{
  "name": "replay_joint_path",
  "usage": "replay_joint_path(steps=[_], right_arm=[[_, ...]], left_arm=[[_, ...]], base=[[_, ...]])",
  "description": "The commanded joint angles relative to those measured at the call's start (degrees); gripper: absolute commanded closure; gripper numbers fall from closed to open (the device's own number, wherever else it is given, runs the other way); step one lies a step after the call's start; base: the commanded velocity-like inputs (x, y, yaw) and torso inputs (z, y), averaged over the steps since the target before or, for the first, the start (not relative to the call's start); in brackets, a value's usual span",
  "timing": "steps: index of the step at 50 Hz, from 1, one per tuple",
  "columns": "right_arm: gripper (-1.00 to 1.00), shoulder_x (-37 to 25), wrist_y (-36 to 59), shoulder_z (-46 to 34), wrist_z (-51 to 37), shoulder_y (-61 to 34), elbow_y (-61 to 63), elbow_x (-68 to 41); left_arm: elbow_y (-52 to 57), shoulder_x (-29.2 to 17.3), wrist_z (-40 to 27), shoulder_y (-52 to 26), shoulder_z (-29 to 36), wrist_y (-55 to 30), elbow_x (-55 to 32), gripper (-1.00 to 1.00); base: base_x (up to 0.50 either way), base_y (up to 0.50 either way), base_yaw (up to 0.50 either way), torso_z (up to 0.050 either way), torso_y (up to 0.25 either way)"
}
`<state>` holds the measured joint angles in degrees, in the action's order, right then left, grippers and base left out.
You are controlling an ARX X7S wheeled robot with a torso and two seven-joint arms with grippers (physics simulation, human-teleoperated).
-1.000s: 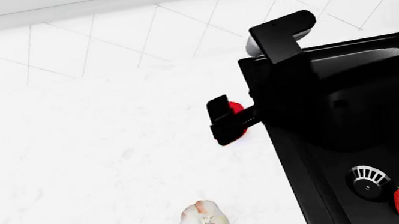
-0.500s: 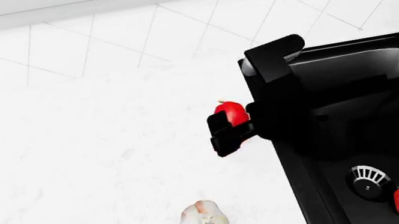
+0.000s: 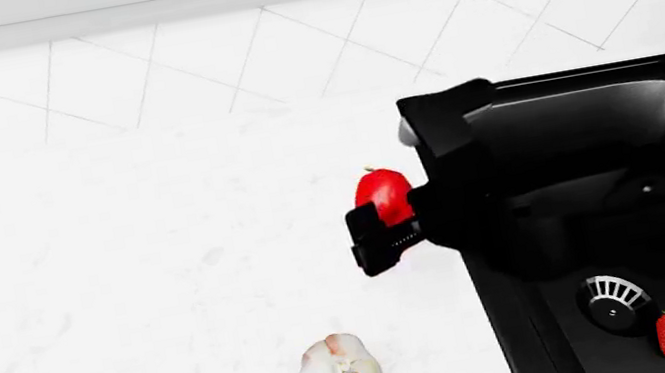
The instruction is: There is a mixed pile of frozen fruits and vegetables on the counter. Locate all the frozen vegetables and place the items in a bowl on the counter. Take all the frozen fruits and defrost them in a running sink.
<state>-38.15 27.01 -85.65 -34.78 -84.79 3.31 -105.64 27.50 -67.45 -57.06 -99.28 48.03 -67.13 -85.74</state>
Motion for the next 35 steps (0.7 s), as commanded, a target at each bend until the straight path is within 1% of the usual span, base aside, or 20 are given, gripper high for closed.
replay_joint_path(steps=[1,10,11,13,18,23,29,35], right_arm=[[1.00,0.3,0.0,-0.5,0.7,0.7,-0.3,1.3],[1.00,-0.4,-0.2,-0.4,-0.2,0.2,1.5,2.6],[1.00,-3.2,0.6,1.1,-4.0,-3.1,6.2,1.7],[1.00,-6.4,1.9,3.2,-8.2,-7.7,11.5,-0.3],[1.00,-10.9,4.8,6.8,-14.9,-15.8,19.0,-6.2],[1.00,-13.1,6.5,8.9,-19.5,-20.8,23.2,-10.9],[1.00,-14.2,8.5,10.5,-24.6,-26.4,26.2,-16.9],[1.00,-14.8,12.0,12.2,-30.8,-34.8,27.8,-25.1]], left_arm=[[0.2,0.2,-0.4,0.1,0.0,0.0,-0.3,-1.00],[0.4,0.1,-0.8,-0.1,-0.3,-0.3,-0.9,-1.00],[0.6,0.2,-0.5,0.0,-0.4,0.2,-0.9,-1.00],[0.8,0.3,-0.2,0.4,-0.7,1.2,-0.9,-1.00],[1.6,1.5,1.1,1.2,-0.6,2.7,-0.2,-1.00],[2.8,3.0,1.4,2.1,0.0,3.5,0.6,-1.00],[4.5,3.6,1.6,3.7,0.0,5.4,0.4,-1.00],[6.1,4.5,2.0,5.8,0.3,7.4,-0.2,-1.00]], base=[[0.00,0.00,0.00,0.000,0.000],[0.00,0.00,0.00,0.000,0.000],[0.00,0.00,0.00,0.000,0.000],[0.00,0.00,0.00,0.000,0.000],[0.00,0.00,0.00,0.000,0.000],[0.00,0.00,0.00,0.000,0.000],[0.00,0.00,0.00,0.000,0.000],[0.00,0.00,0.00,0.000,0.000]])
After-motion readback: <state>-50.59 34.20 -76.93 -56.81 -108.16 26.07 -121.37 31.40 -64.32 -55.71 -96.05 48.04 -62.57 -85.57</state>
